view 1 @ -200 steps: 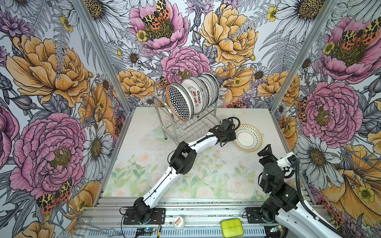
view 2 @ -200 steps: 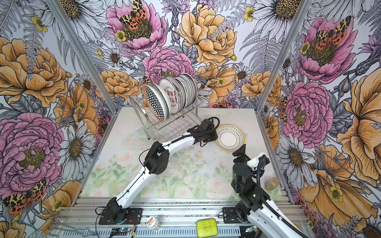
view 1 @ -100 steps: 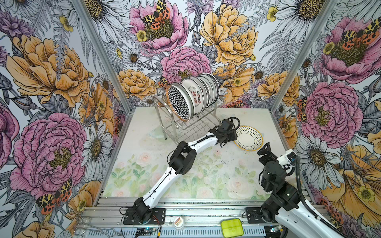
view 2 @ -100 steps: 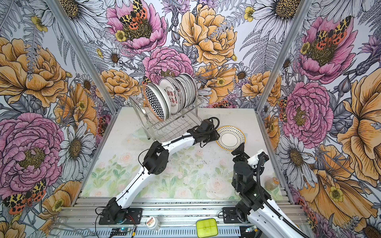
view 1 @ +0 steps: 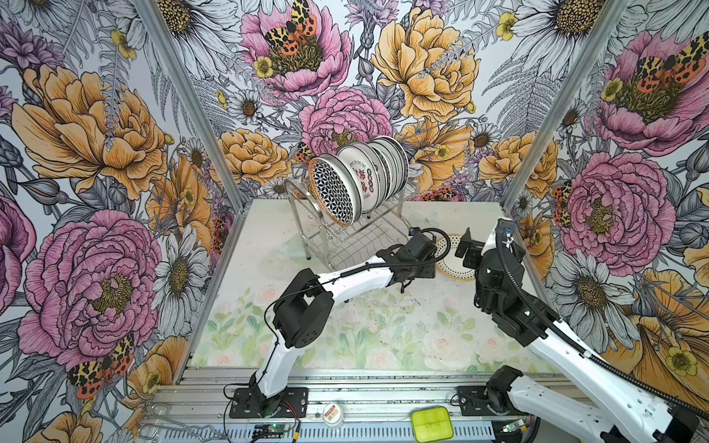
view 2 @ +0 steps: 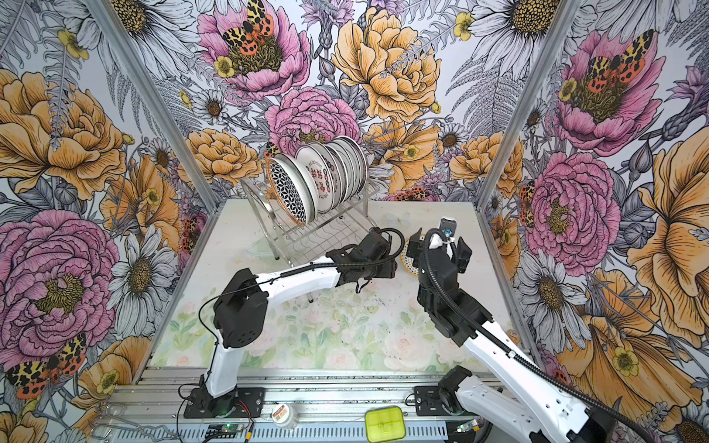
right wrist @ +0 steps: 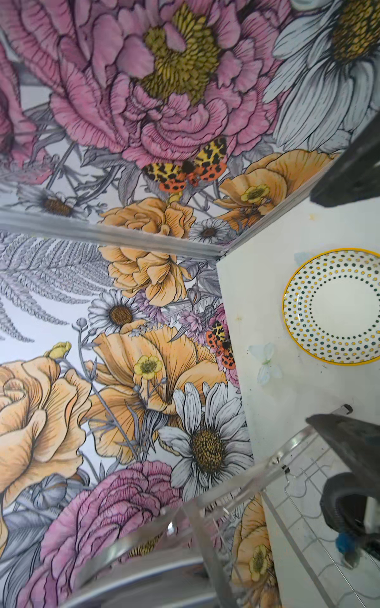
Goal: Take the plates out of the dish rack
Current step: 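Move the right gripper back to the rack's plates while the left gripper withdraws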
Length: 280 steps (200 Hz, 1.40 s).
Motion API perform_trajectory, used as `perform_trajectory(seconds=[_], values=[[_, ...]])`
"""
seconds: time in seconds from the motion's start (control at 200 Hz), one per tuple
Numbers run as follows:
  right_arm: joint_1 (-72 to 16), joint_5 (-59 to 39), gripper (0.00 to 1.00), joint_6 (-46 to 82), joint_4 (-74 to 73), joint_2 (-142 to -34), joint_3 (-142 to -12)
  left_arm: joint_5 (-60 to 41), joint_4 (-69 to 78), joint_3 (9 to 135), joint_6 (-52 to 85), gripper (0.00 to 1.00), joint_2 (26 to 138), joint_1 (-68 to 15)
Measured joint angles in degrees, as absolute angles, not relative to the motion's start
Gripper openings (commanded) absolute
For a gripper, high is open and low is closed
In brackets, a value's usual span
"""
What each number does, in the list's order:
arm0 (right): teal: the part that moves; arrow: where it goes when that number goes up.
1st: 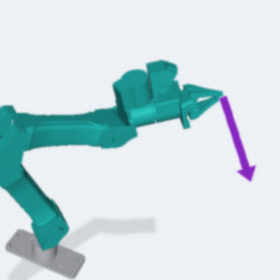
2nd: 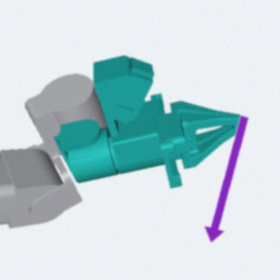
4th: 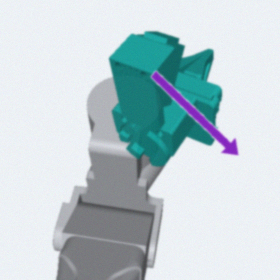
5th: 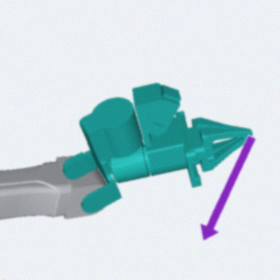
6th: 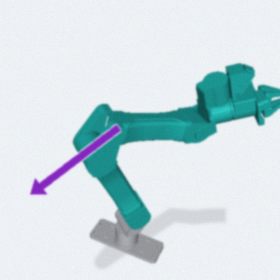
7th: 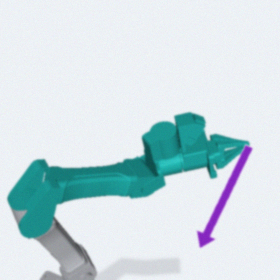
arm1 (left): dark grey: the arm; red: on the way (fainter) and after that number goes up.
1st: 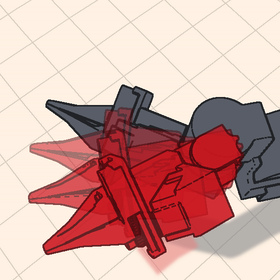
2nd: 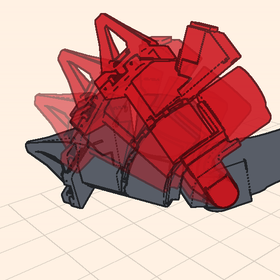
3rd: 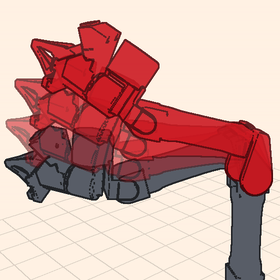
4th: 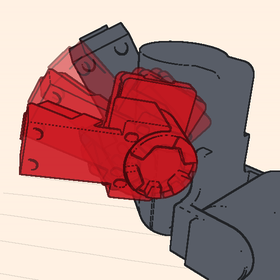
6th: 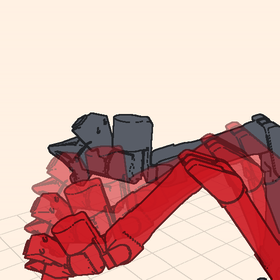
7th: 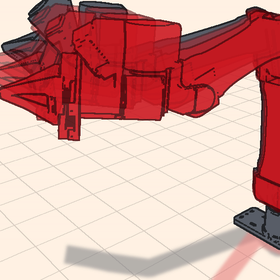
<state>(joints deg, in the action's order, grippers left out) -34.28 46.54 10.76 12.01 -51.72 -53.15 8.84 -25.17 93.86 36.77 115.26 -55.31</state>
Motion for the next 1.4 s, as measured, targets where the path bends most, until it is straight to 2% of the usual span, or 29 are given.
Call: perform_trajectory(seconds=[0.185, 0.27, 0.54, 0.675, 0.886, 1.051, 1.241, 1.261, 1.276, 1.286, 1.401], values=[[-35.0, 30.9, 0.99, 4.6, 14.9, -56.2, -64.6, 17.7, -26.4, 80.1, 35.6, 0.71, 99.0, -59.4], [-38.1, 25.1, 0.99, 3.4, 15.9, -59.4, -70.2, 21.3, -27.4, 75.1, 35.7, 0.72, 92.1, -59.5], [-51.3, 18.2, 0.99, 1.1, 17.8, -72.8, -84.9, 31.2, -32.3, 62.9, 38.0, 0.77, 73.3, -59.5], [-56.8, 19.9, 0.99, -1.3, 18.7, -79.1, -91.8, 34.5, -35.2, 59.1, 39.2, 0.78, 65.1, -59.4], [-63.0, 31.0, 0.98, -7.3, 17.3, -89.6, -101.6, 37.4, -38.8, 53.6, 40.8, 0.80, 54.1, -58.2], [-63.4, 38.5, 0.96, -8.7, 16.9, -96.2, -105.4, 37.7, -40.8, 50.7, 41.0, 0.85, 48.6, -54.6], [-63.3, 41.6, 0.95, -8.4, 16.9, -99.7, -107.4, 35.7, -41.4, 49.2, 40.5, 0.87, 45.0, -49.6], [-63.3, 41.8, 0.94, -8.4, 16.9, -99.9, -107.6, 35.4, -41.5, 49.0, 40.4, 0.89, 44.7, -49.2], [-63.3, 41.9, 0.94, -8.3, 16.9, -100.0, -107.7, 35.3, -41.6, 49.0, 40.4, 0.97, 44.5, -49.0], [-63.3, 41.9, 0.94, -8.2, 16.9, -100.1, -107.8, 35.2, -41.7, 48.9, 40.3, 0.98, 44.3, -48.8], [-62.6, 42.3, 0.91, -6.5, 16.9, -100.3, -108.4, 33.8, -42.0, 48.4, 39.9, 0.99, 42.8, -47.2]])
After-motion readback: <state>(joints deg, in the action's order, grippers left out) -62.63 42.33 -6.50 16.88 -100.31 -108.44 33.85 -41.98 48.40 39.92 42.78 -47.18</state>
